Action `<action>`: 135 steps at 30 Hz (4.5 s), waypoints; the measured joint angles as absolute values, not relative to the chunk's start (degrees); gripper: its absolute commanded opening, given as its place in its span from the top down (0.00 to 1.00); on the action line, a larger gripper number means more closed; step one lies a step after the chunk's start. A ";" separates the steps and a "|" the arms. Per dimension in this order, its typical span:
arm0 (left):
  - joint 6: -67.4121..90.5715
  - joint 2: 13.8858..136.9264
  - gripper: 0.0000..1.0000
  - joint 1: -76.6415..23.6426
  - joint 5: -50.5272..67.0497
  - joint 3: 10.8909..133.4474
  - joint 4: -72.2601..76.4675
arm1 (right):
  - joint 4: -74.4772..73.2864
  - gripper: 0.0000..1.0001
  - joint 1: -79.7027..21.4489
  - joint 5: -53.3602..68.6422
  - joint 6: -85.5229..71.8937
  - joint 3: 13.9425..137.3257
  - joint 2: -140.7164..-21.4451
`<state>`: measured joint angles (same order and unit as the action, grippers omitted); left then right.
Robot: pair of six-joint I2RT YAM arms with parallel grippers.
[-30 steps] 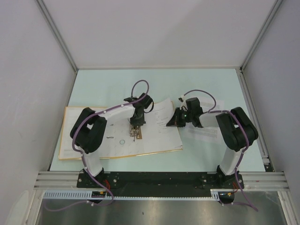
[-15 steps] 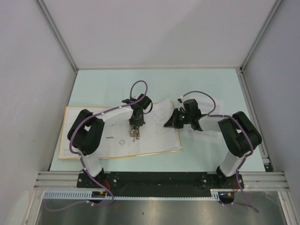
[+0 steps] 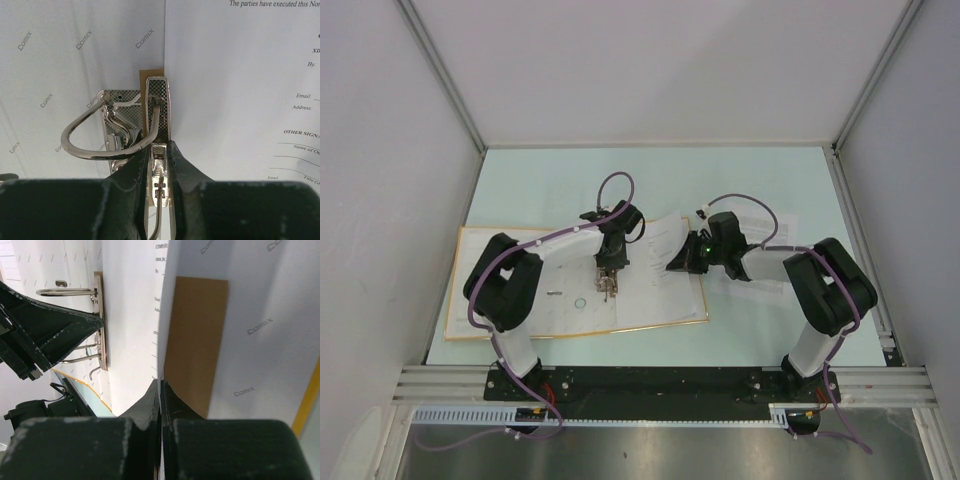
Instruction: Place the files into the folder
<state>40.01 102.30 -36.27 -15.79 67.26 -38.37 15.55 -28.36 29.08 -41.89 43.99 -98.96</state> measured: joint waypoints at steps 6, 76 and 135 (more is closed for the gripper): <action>39.94 102.30 1.00 -36.29 -15.70 67.24 -38.35 | 16.91 1.00 -28.77 29.93 -41.98 43.99 -100.09; 33.98 78.30 0.31 -36.18 -0.71 66.32 -34.15 | -6.79 0.19 -26.13 24.75 -27.16 50.19 -91.81; 45.10 142.76 0.54 -53.34 3.20 117.86 -18.26 | -20.21 0.13 5.72 -2.66 -16.19 46.85 -88.42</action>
<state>45.10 142.76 -53.34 3.20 117.86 -18.26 -20.21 5.72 -2.66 -16.19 46.85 -88.42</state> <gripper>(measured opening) 0.464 0.876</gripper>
